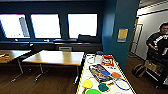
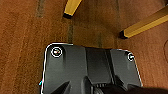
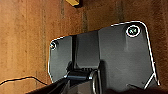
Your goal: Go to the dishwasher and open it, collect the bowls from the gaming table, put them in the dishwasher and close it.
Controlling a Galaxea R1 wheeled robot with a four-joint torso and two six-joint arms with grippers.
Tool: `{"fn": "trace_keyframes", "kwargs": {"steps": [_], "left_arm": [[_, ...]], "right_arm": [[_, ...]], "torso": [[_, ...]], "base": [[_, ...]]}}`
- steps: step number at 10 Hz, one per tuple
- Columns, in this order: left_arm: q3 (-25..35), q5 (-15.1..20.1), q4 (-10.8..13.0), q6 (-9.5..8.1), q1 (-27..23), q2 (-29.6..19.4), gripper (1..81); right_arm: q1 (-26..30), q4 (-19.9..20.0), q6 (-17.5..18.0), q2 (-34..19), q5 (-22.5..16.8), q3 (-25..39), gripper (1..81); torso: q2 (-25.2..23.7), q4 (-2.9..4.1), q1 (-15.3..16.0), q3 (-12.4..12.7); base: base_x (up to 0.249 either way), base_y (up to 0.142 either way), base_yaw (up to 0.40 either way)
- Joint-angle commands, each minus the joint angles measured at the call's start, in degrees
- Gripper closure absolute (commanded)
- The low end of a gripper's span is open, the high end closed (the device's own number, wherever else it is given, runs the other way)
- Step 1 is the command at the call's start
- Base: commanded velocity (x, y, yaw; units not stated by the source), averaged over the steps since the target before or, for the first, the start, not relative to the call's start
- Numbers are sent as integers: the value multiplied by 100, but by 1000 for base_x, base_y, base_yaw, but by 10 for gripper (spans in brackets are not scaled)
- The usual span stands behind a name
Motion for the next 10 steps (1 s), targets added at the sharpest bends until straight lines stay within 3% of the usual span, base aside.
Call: {"fn": "trace_keyframes", "kwargs": {"steps": [1,4,5,6,9,10], "left_arm": [[604,209,5,-13,-292,-460,10],[870,209,14,-13,-309,-628,10],[870,209,14,-13,-301,-619,10],[861,209,14,-5,-309,-585,10],[860,209,23,-4,-318,-548,10],[1028,200,23,-13,-326,-690,10]], "right_arm": [[420,110,133,-1799,-70,2160,10],[561,155,133,-3118,316,3858,10],[605,146,133,-3364,351,4157,10],[667,154,133,-3751,439,4623,10],[921,172,133,-4524,545,5397,10],[1000,190,133,-4676,537,5548,10]], "torso": [[0,0,5,0],[0,0,5,0],[0,0,5,0],[0,0,5,-170],[0,0,5,-332],[0,0,5,-238]], "base": [[0,0,0],[0,0,0],[0,0,0],[0,0,0],[0,0,0],[0,0,0]]}}
